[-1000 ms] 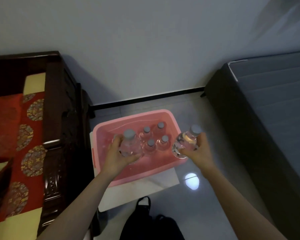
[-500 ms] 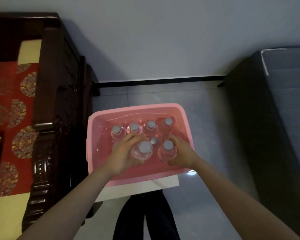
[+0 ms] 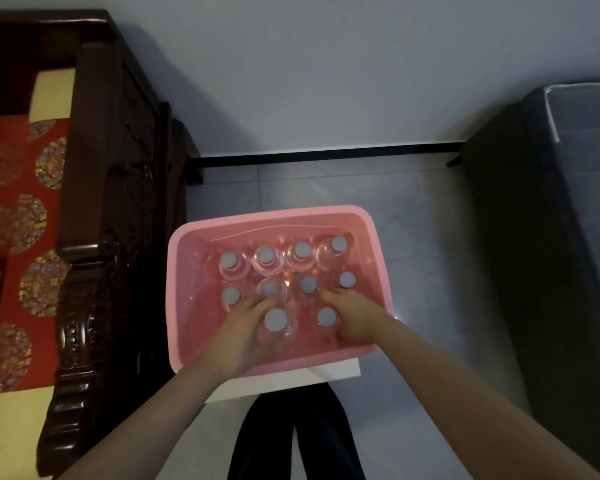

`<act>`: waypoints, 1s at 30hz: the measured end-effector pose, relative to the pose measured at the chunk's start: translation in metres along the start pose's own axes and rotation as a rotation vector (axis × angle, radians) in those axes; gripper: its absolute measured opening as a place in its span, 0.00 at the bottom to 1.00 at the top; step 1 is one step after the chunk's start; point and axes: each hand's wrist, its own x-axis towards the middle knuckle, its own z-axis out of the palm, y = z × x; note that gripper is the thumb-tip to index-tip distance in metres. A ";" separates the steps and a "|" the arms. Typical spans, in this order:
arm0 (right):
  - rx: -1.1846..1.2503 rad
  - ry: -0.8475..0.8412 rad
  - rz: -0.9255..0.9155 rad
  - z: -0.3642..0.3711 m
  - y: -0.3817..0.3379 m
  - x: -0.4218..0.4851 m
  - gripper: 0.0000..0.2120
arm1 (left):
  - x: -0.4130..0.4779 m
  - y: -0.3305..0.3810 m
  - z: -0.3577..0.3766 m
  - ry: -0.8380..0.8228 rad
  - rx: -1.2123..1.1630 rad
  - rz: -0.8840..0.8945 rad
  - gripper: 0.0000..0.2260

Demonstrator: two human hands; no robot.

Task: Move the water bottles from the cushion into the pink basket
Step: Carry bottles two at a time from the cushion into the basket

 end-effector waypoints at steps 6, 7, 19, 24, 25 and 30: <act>-0.030 -0.023 -0.014 0.008 0.004 0.009 0.33 | 0.016 -0.012 0.016 -0.085 0.075 0.060 0.26; -0.046 -0.014 -0.016 0.009 0.005 0.009 0.32 | 0.018 -0.014 0.018 -0.099 0.095 0.069 0.25; -0.161 0.045 -0.069 0.011 0.000 0.003 0.23 | 0.029 -0.023 0.032 -0.217 0.159 -0.040 0.17; -0.077 0.110 -0.116 0.005 -0.007 -0.012 0.18 | 0.027 -0.025 0.039 -0.206 0.104 -0.100 0.17; -0.087 0.118 -0.115 0.003 -0.007 -0.016 0.14 | 0.026 -0.025 0.041 -0.211 0.093 -0.102 0.16; -0.133 0.192 -0.029 0.001 -0.008 -0.031 0.13 | 0.034 -0.016 0.052 -0.193 0.043 -0.053 0.16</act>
